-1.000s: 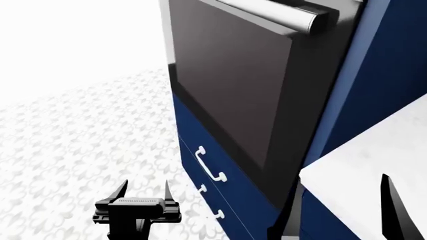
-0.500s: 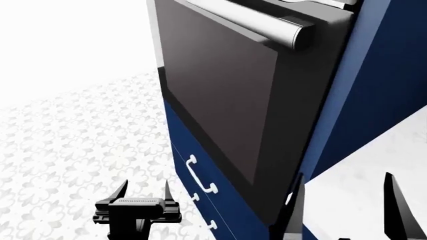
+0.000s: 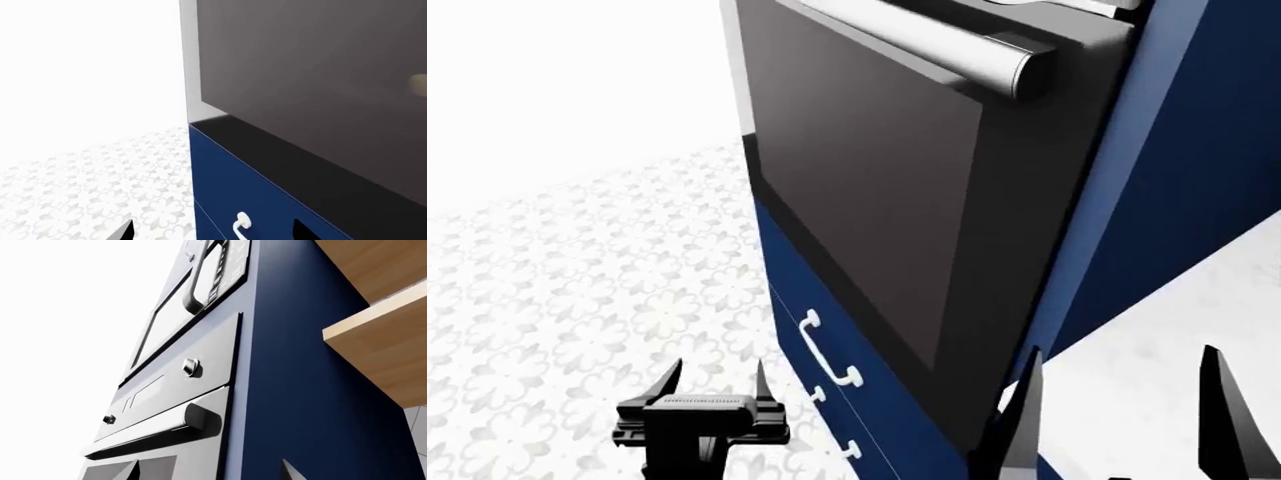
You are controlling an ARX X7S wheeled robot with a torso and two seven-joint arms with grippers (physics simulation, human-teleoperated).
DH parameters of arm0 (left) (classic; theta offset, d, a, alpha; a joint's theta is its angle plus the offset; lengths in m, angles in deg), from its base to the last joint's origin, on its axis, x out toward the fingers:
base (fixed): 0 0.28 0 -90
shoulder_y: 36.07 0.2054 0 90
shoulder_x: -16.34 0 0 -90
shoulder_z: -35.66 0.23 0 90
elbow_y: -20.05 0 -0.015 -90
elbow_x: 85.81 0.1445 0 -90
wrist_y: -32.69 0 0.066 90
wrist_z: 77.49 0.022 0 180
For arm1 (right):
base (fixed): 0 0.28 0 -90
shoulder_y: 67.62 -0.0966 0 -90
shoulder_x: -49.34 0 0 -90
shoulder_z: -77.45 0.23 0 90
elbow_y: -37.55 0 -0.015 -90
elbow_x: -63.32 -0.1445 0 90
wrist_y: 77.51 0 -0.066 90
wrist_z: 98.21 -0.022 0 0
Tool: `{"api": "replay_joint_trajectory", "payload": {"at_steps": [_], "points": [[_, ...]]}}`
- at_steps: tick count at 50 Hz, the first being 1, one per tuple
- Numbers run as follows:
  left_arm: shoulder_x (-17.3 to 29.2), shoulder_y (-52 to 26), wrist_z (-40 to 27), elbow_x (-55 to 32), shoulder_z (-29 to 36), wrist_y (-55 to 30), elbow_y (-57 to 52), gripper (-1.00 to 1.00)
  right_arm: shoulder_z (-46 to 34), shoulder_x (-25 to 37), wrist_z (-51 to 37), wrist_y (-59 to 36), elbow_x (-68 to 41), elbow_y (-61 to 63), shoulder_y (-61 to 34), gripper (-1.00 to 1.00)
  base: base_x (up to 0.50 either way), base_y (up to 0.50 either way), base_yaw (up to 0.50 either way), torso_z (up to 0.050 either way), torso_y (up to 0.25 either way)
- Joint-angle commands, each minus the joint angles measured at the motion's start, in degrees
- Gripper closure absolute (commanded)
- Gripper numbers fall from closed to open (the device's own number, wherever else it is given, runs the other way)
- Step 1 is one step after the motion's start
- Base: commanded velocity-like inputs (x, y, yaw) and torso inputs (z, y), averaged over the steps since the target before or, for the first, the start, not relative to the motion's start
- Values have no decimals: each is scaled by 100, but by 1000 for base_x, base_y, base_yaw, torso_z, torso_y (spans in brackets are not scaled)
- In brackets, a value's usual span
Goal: Open the oven door
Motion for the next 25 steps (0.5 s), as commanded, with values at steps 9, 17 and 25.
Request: {"api": "replay_joint_trajectory", "payload": {"at_steps": [9, 17, 25], "points": [[356, -343, 10, 510, 243, -337, -300, -100, -22, 34, -27, 1, 39, 6, -1, -100, 0, 0, 0, 0, 0], [717, -927, 174, 1425, 704, -781, -552, -100, -26, 45, -35, -18, 31, 23, -8, -100, 0, 0, 0, 0, 0], [1061, -1461, 555, 1724, 859, -1453, -989, -100, -36, 49, -51, -25, 50, 41, 9, -100, 0, 0, 0, 0, 0]]}}
